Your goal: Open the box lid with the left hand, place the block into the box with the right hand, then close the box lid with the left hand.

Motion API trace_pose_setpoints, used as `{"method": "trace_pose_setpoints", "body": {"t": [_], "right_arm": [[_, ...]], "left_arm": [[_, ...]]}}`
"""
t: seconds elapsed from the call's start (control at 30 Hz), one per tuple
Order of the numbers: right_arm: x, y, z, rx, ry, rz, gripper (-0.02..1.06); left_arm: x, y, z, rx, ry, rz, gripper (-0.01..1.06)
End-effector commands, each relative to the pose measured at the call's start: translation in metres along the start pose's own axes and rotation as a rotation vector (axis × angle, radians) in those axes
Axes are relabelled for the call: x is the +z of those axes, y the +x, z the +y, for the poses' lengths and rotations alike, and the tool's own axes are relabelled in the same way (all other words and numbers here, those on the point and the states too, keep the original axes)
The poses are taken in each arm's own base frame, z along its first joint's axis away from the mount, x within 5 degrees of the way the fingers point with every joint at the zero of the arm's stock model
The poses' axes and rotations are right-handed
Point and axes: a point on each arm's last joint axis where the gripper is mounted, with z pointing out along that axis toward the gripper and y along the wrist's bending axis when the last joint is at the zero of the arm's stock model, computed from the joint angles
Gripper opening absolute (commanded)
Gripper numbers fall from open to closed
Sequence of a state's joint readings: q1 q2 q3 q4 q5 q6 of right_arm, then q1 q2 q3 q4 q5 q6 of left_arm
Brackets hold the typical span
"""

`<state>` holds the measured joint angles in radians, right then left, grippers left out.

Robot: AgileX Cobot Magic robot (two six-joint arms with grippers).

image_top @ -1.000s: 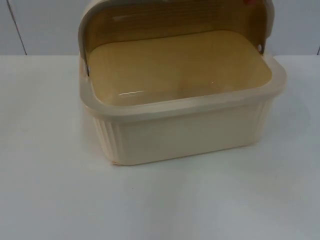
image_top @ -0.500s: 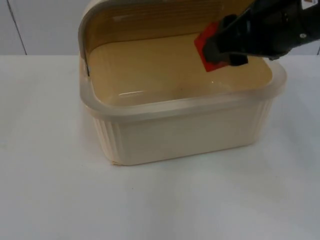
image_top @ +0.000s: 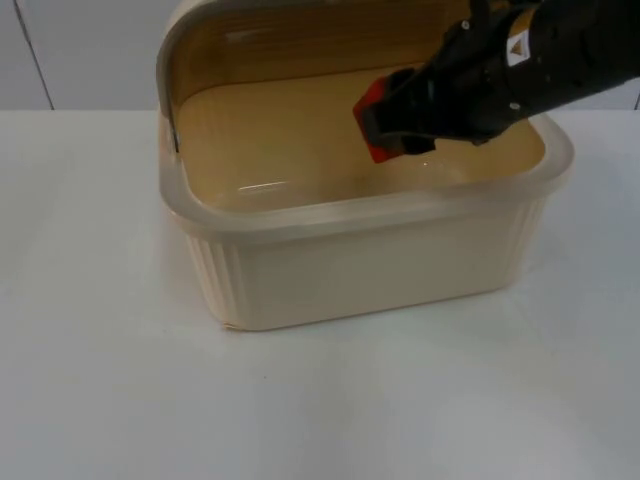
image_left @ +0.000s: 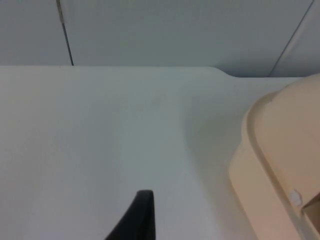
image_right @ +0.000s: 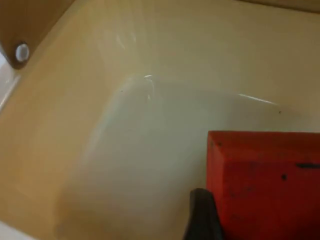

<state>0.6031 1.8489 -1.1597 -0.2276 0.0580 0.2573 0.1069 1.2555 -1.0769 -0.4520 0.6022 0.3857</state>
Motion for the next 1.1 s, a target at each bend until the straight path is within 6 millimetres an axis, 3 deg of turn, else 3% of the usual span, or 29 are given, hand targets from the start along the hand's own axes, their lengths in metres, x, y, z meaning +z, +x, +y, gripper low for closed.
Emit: {"method": "trace_pose_setpoints", "body": {"t": [0.0,0.13,0.27,0.3,0.47,0.5,0.63,0.9,1.07], "right_arm": [[0.003,-0.003,-0.001,0.000,-0.001,-0.019,0.00],[0.011,-0.002,-0.001,0.030,-0.001,-0.009,0.07],[0.015,0.001,-0.001,0.044,-0.004,-0.008,0.29],[0.015,0.001,-0.001,0.044,-0.004,-0.008,0.29],[0.016,0.000,-0.001,0.038,-0.006,-0.014,0.70],[0.016,0.000,-0.001,0.038,-0.006,-0.014,0.70],[0.016,0.000,0.000,0.038,-0.006,-0.017,1.01],[0.013,0.003,-0.002,0.038,0.009,0.031,1.05],[-0.010,-0.002,-0.006,0.026,0.054,0.117,1.05]], "left_arm": [[0.001,0.001,0.001,-0.007,-0.002,-0.001,1.05],[0.001,0.001,0.001,-0.007,-0.002,-0.001,1.05],[0.001,0.001,0.001,-0.007,-0.001,0.001,1.05],[0.001,0.001,0.001,-0.007,-0.001,0.001,1.05],[0.001,0.001,0.001,-0.007,-0.002,-0.001,1.05],[0.001,0.001,0.001,-0.007,-0.002,-0.001,1.05],[0.001,0.001,0.001,-0.007,-0.002,-0.001,1.05],[0.001,0.002,0.001,-0.007,0.000,0.005,1.05],[0.001,0.002,0.001,-0.009,0.003,0.008,1.05]]}}
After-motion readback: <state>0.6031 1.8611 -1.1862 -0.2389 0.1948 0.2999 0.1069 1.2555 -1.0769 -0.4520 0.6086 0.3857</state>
